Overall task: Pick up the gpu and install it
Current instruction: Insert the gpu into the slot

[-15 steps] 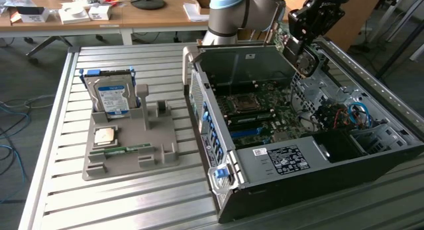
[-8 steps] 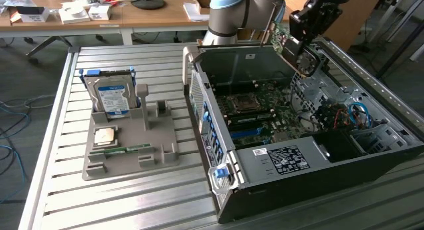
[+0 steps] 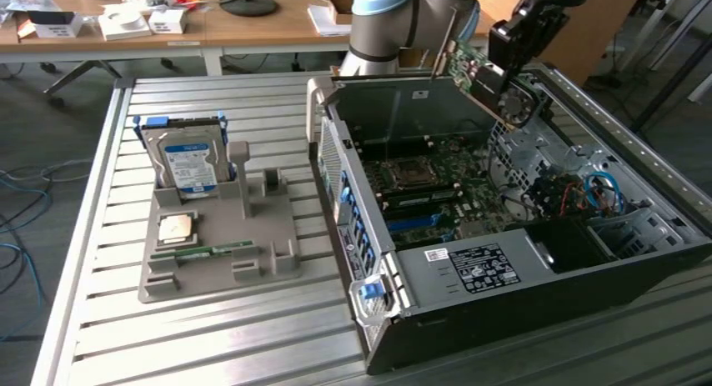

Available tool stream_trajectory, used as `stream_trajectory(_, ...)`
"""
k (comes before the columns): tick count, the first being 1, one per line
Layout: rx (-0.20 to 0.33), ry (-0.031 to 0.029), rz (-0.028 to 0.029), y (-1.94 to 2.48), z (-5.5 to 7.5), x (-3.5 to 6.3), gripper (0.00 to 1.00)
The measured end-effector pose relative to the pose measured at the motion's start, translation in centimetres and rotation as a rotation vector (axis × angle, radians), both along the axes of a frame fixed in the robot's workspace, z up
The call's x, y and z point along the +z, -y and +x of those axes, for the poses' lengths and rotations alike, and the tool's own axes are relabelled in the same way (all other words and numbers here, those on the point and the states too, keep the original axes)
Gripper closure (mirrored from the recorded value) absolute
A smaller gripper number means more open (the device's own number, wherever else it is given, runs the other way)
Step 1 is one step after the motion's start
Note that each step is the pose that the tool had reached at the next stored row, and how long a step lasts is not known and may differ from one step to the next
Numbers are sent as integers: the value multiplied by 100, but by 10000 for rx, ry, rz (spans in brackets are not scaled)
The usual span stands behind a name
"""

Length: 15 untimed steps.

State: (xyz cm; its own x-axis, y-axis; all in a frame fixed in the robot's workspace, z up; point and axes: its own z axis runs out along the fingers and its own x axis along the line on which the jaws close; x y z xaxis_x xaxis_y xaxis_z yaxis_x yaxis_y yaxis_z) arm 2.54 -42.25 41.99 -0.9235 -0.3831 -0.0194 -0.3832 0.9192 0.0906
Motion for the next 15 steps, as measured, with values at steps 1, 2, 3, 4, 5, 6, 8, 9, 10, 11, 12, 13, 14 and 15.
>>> stream_trajectory(1, 156, -1, 0, 0, 0, 0, 74)
stream_trajectory(2, 335, 0, 0, 0, 0, -1, 74)
stream_trajectory(3, 502, 0, 0, 0, 0, -1, 74)
stream_trajectory(4, 669, 0, 0, 0, 0, -1, 74)
stream_trajectory(5, 836, 0, -1, 0, 0, -1, 74)
stream_trajectory(6, 1008, 0, 0, 0, 0, -2, 74)
stream_trajectory(8, 1371, 0, 0, 0, 0, -3, 74)
stream_trajectory(9, 1551, 0, -1, 0, 0, -3, 74)
stream_trajectory(10, 1724, 0, 0, 0, 0, -3, 74)
stream_trajectory(11, 1898, 0, 0, 0, 0, -3, 74)
stream_trajectory(12, 2068, 0, 0, 0, 0, -4, 74)
stream_trajectory(13, 2240, 0, 0, 0, 0, -4, 74)
stream_trajectory(14, 2409, 0, 0, 0, 0, -4, 74)
stream_trajectory(15, 2582, 0, 0, 0, 0, -4, 74)
